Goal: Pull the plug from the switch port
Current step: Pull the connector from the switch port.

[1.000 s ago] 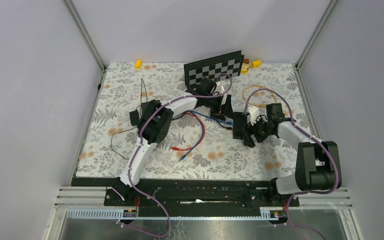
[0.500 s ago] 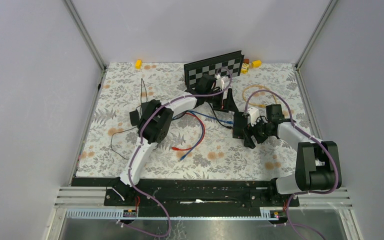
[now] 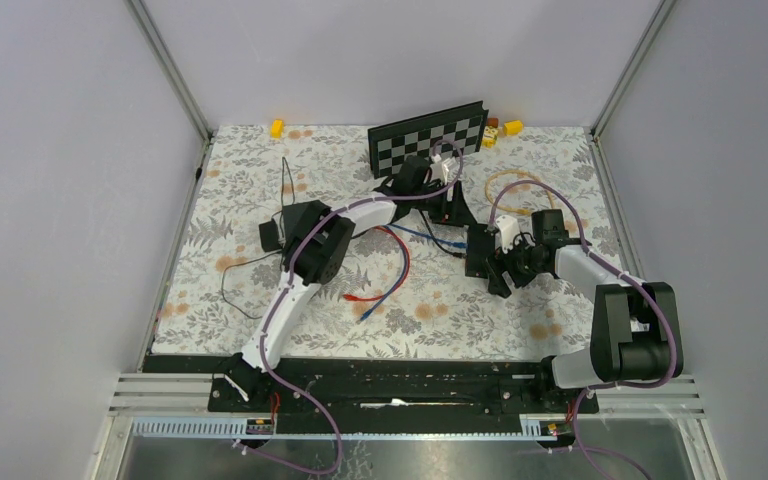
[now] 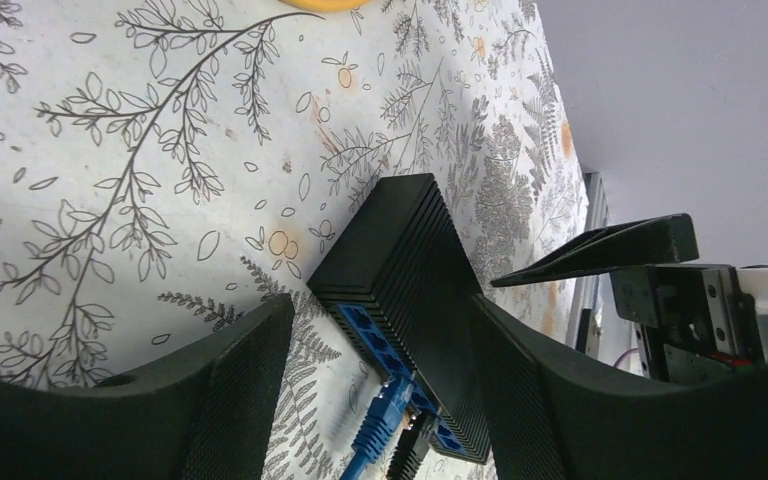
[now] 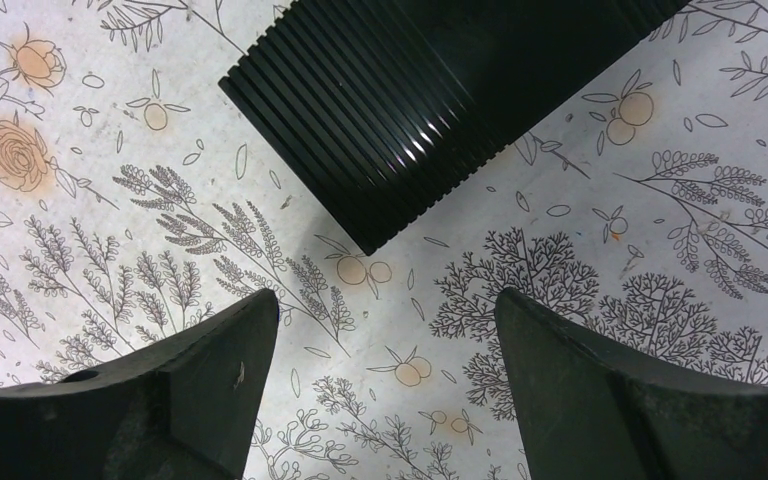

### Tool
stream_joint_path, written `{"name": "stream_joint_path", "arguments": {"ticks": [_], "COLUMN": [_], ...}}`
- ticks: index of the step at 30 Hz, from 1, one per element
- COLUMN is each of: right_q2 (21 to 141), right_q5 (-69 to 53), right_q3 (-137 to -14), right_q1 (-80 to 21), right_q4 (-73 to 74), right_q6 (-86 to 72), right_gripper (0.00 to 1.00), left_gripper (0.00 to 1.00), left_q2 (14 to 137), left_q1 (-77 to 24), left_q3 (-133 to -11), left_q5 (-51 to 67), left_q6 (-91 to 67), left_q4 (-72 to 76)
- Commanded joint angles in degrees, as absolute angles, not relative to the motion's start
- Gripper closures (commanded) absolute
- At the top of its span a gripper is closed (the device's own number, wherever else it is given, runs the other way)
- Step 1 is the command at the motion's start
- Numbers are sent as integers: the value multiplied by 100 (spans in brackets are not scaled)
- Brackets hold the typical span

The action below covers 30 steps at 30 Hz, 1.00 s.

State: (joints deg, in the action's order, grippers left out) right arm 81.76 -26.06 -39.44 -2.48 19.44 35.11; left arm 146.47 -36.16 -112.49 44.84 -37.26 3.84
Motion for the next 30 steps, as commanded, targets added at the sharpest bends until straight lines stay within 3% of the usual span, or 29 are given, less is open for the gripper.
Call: {"name": "stream_joint_path", "arguments": {"ticks": [1, 12, 30], "right_q2": [8227, 8625, 9057], "right_q5": [-2525, -2496, -2422], "right_q3": [-4001, -4303, -4605], "right_q1": [-288, -338, -397], "right_q4": [1800, 1813, 1723], "right_q6": [3374, 3143, 2855], "right_gripper": [14, 15, 18], "left_gripper": [33, 36, 55], "left_q2": [14649, 14028, 14159], "left_q1": [-3621, -3586, -3621], "left_q3": [-11014, -9753, -9083], "left_q5": [4609, 4568, 4777], "left_q6": [-3524, -3101, -3073], "left_q4": [772, 658, 784]}}
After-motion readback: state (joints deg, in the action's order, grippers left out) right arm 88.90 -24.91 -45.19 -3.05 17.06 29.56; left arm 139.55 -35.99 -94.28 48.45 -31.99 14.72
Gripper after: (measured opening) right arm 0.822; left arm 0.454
